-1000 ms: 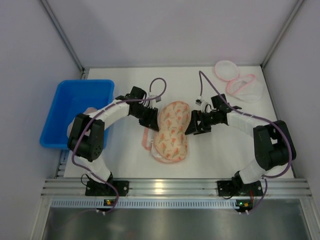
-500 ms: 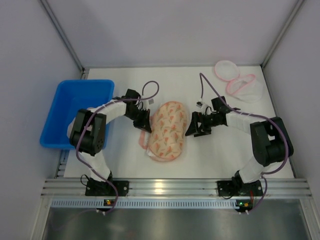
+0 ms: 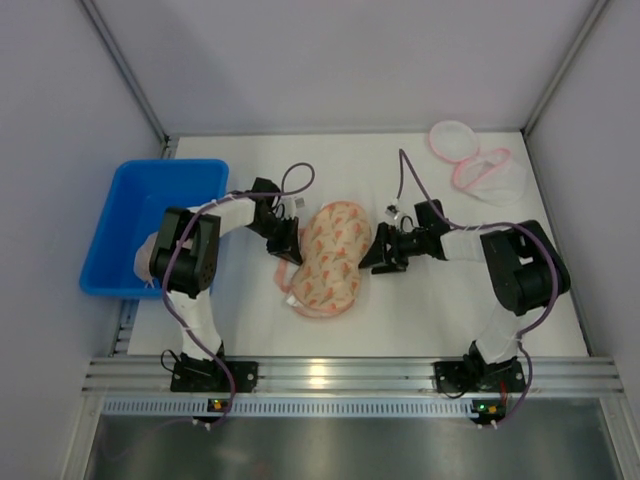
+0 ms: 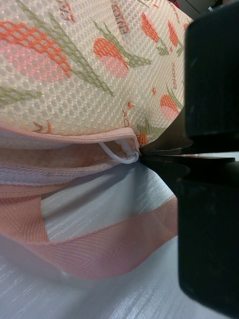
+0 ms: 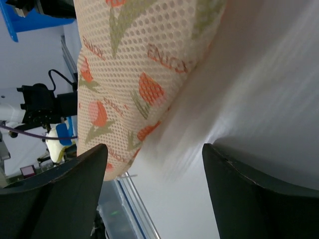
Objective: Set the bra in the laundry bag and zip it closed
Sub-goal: Zip the laundry bag at the center of the board.
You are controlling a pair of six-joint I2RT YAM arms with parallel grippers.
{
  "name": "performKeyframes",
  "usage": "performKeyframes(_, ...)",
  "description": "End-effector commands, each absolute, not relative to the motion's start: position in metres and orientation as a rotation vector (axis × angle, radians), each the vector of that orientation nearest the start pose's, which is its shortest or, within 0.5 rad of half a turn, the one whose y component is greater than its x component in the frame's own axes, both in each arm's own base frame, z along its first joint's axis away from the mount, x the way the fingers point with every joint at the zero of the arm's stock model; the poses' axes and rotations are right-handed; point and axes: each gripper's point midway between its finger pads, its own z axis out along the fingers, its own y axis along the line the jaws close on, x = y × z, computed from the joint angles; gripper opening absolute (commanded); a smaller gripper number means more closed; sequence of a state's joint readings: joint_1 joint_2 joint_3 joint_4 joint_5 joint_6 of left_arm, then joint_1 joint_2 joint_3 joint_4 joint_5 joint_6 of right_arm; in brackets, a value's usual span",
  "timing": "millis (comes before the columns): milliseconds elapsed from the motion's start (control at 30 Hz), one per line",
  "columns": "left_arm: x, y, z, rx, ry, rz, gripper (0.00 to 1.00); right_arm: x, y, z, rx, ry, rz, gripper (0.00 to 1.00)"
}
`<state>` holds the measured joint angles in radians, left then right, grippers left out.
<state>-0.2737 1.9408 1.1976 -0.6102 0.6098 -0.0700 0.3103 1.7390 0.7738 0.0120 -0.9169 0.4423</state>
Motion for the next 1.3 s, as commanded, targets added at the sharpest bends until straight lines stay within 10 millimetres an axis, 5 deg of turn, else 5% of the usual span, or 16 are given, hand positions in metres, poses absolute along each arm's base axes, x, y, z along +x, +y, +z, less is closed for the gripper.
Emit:
performKeyframes(0, 0.310, -0.179, -0.007, 0.387, 2.906, -0.805, 0.00, 0.261, 0.270, 0.063, -0.285, 2.417, 1.602, 0.77)
performKeyframes(167, 0.323, -0.183, -0.001, 0.395, 2.870, -0.806, 0.00, 0.247, 0.291, 0.051, -0.276, 2.456, 1.687, 0.60)
performKeyframes(267, 0.335, -0.186, 0.008, 0.423, 2.827, -0.800, 0.00, 0.253, 0.298, 0.056, -0.263, 2.434, 1.720, 0.33)
performKeyframes(300, 0.343, -0.187, 0.019, 0.454, 2.782, -0.795, 0.00, 0.254, 0.299, 0.058, -0.261, 2.433, 1.724, 0.16)
performKeyframes(367, 0.350, -0.190, 0.039, 0.497, 2.712, -0.798, 0.03, 0.258, 0.297, 0.064, -0.241, 2.425, 1.721, 0.00)
performKeyframes(500, 0.361, -0.181, 0.101, 0.737, 2.474, -0.672, 0.34, 0.261, 0.292, 0.068, -0.198, 2.435, 1.688, 0.00)
performKeyframes(533, 0.357, -0.180, 0.131, 0.847, 2.367, -0.622, 0.47, 0.261, 0.291, 0.068, -0.188, 2.442, 1.677, 0.00)
performKeyframes(633, 0.338, -0.181, 0.155, 1.048, 2.232, -0.473, 0.57, 0.262, 0.290, 0.063, -0.159, 2.461, 1.654, 0.00)
performKeyframes(667, 0.330, -0.179, 0.177, 1.146, 2.116, -0.397, 0.61, 0.263, 0.289, 0.061, -0.142, 2.481, 1.637, 0.00)
performKeyframes(767, 0.286, -0.199, 0.182, 1.447, 1.963, -0.262, 0.63, 0.264, 0.289, 0.057, -0.127, 2.506, 1.632, 0.00)
performKeyframes(933, 0.207, -0.259, 0.152, 1.983, 1.724, -0.104, 0.62, 0.265, 0.290, 0.054, -0.113, 2.521, 1.626, 0.00)
performKeyframes(1000, 0.189, -0.280, 0.131, 2.136, 1.674, -0.066, 0.61, 0.263, 0.290, 0.053, -0.124, 2.524, 1.618, 0.00)
performKeyframes(1100, 0.179, -0.309, 0.115, 2.294, 1.622, 0.013, 0.61, 0.261, 0.289, 0.051, -0.136, 2.535, 1.602, 0.00)
performKeyframes(1267, 0.177, -0.331, 0.093, 2.505, 1.600, 0.190, 0.60, 0.260, 0.288, 0.048, -0.139, 2.556, 1.573, 0.00)
